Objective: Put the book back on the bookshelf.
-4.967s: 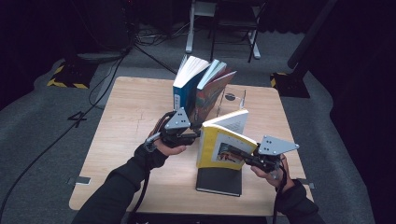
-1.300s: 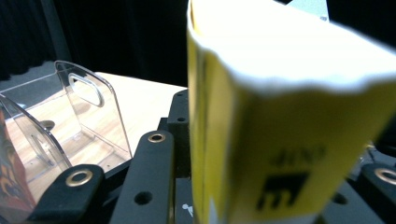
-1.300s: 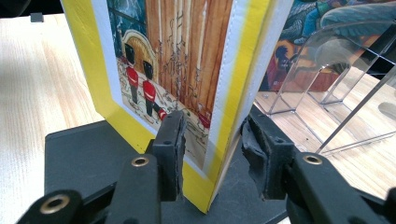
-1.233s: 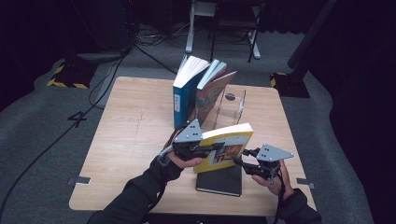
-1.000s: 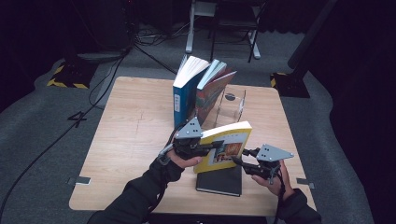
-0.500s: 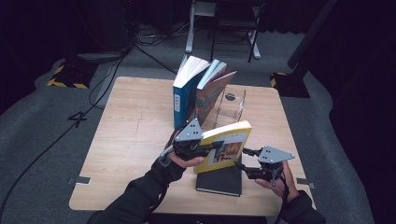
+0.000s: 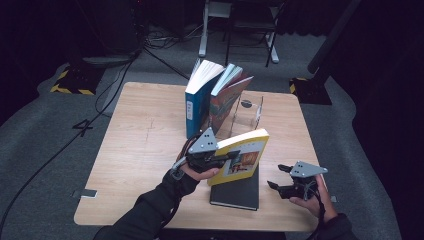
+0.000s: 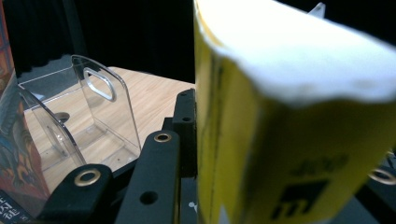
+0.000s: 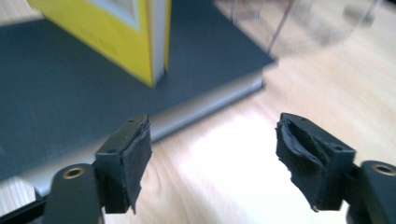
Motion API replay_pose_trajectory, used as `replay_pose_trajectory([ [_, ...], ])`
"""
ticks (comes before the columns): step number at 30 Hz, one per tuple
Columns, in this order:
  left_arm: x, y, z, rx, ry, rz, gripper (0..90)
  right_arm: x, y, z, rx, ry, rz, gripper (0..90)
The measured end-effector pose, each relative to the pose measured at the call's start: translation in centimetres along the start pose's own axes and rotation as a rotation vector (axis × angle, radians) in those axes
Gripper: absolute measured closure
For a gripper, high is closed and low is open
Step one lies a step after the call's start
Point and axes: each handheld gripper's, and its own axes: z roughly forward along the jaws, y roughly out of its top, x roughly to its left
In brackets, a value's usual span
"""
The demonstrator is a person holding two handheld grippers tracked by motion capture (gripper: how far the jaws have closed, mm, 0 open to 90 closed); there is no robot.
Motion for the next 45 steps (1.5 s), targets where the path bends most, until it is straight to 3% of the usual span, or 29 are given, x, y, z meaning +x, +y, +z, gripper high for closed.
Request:
replay_pose_trajectory([
  [2, -0.2, -0.1, 0.0, -0.013, 0.007, 0.01, 74.4, -0.2, -1.0, 0.3, 0.031, -0.023, 0.0, 25.4],
  [9, 0.1, 0.1, 0.3, -0.029, 0.02, 0.002, 74.9, -1.1, -3.6, 1.0, 0.061, -0.009, 0.062, 25.2],
  [11, 0.1, 0.5, 0.4, -0.039, 0.042, 0.011, 75.0, -1.2, -3.9, 1.2, 0.077, -0.011, 0.057, 25.1],
  [17, 1.0, 2.7, -0.2, -0.09, 0.085, 0.013, 75.0, -1.5, -4.1, 1.3, 0.064, -0.035, 0.08, 26.0],
  [25, 3.0, 4.8, -0.1, -0.084, 0.19, 0.016, 75.0, -1.8, -4.6, 1.5, 0.041, -0.015, 0.118, 23.8],
  [27, 3.8, 5.0, -0.2, -0.088, 0.217, -0.005, 74.9, -1.9, -4.7, 1.5, 0.037, -0.006, 0.134, 23.4],
  [34, 5.7, 5.4, 0.2, -0.065, 0.294, -0.019, 74.9, -2.0, -4.6, 1.6, 0.038, -0.008, 0.134, 23.2],
  [45, 7.2, 6.0, -0.5, -0.121, 0.347, -0.069, 74.9, -2.0, -4.6, 1.6, 0.04, -0.006, 0.135, 23.2],
])
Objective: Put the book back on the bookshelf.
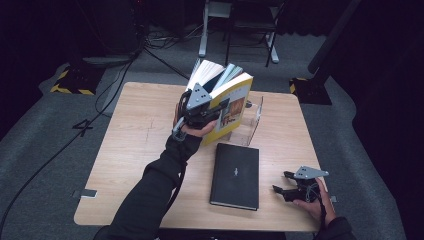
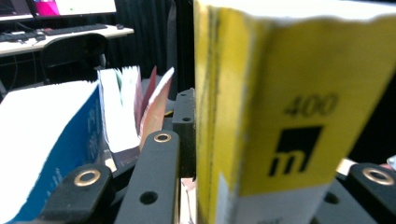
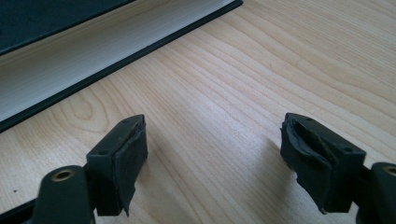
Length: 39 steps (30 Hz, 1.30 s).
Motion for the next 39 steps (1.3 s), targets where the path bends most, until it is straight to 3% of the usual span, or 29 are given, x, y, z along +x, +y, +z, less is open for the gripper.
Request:
replay_pose_trajectory([
  [4, 0.2, 0.5, -0.6, -0.016, 0.012, -0.008, 74.9, 0.0, 0.0, 0.0, 0.0, 0.0, 0.0, 23.2],
  [9, 0.2, 0.6, -1.4, 0.01, 0.068, 0.027, 74.9, 0.0, 0.0, 0.0, 0.0, 0.0, 0.0, 23.2],
  [12, 0.4, 0.4, -1.4, 0.01, 0.069, 0.015, 74.9, 0.0, 0.0, 0.0, 0.0, 0.0, -0.001, 23.1],
  [14, 0.5, 0.0, -0.9, 0.01, 0.067, 0.0, 74.9, 0.0, 0.0, 0.0, 0.0, 0.0, 0.002, 23.0],
  [23, -0.1, -0.6, 1.7, 0.046, 0.07, 0.013, 74.9, 0.0, 0.0, 0.0, 0.0, -0.002, 0.001, 23.0],
  [31, 0.0, -0.9, 4.0, 0.045, 0.103, 0.033, 74.9, 0.0, 0.0, 0.0, 0.001, -0.003, 0.002, 23.0],
  [39, 0.2, -1.1, 6.0, 0.044, 0.131, 0.009, 74.9, 0.0, 0.0, 0.0, 0.0, -0.004, 0.001, 23.0],
])
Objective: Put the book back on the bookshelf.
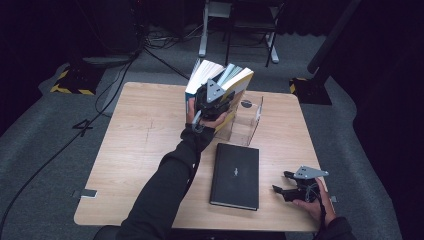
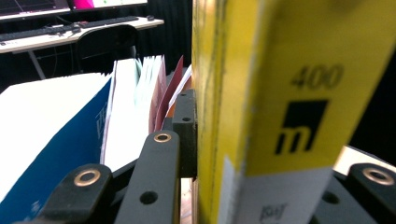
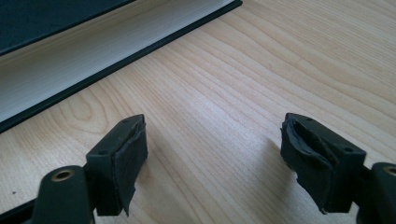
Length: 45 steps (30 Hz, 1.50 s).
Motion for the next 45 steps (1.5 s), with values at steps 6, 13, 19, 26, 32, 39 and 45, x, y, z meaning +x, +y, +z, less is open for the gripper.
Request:
replay_pose_trajectory([
  [6, -0.3, 0.4, 1.4, 0.005, 0.021, 0.008, 74.9, 0.0, 0.0, 0.0, -0.002, 0.001, 0.002, 23.1],
  [13, -0.3, 0.7, 2.7, 0.004, 0.038, 0.01, 74.8, 0.0, 0.0, 0.0, -0.001, 0.0, 0.001, 23.1],
  [19, -0.2, 0.5, 3.5, 0.004, 0.061, 0.013, 74.7, 0.0, 0.0, 0.0, -0.001, 0.001, 0.001, 23.1],
  [26, -0.8, 0.1, 3.3, -0.007, 0.088, 0.027, 74.6, 0.0, 0.0, 0.0, 0.0, 0.001, -0.001, 23.1],
  [32, -1.4, -0.1, 2.9, -0.009, 0.113, 0.055, 74.4, 0.0, 0.0, 0.0, -0.001, 0.0, 0.001, 23.1],
  [39, -1.5, -0.1, 2.8, 0.041, 0.107, 0.126, 72.5, 0.0, 0.0, 0.0, -0.001, 0.001, 0.001, 23.1],
  [45, -1.4, -0.1, 2.6, 0.065, 0.093, 0.157, 73.3, 0.1, 0.0, 0.0, -0.003, 0.001, 0.001, 23.6],
])
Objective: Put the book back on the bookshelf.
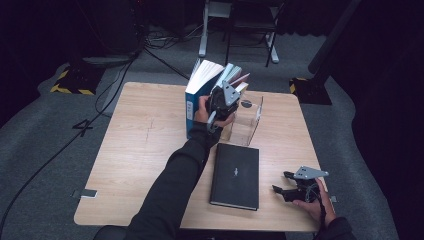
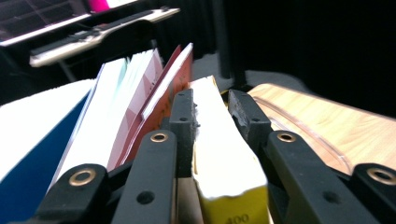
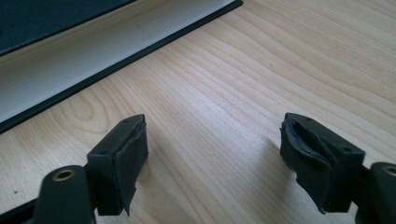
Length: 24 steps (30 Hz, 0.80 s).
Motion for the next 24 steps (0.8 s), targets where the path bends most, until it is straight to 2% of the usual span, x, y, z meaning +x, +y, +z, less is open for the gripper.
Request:
replay_pose_trajectory([
  [8, 0.3, -0.3, -1.0, 0.014, -0.003, 0.019, 71.0, 0.0, 0.0, 0.0, -0.001, 0.0, -0.001, 23.6],
  [15, 0.9, -1.5, -2.3, 0.011, -0.009, -0.013, 69.0, 0.0, 0.0, 0.0, 0.0, -0.001, 0.001, 23.6],
  [19, 0.9, -2.4, -3.0, 0.011, -0.035, -0.03, 66.9, 0.0, 0.0, 0.0, 0.0, -0.001, 0.002, 23.5],
  [21, 0.7, -2.7, -3.2, 0.026, -0.046, -0.038, 65.1, 0.0, 0.0, 0.0, 0.0, -0.001, 0.002, 23.5],
  [24, 0.6, -3.1, -3.3, 0.036, -0.057, -0.035, 65.2, 0.0, 0.0, 0.0, 0.0, -0.001, 0.002, 23.5],
])
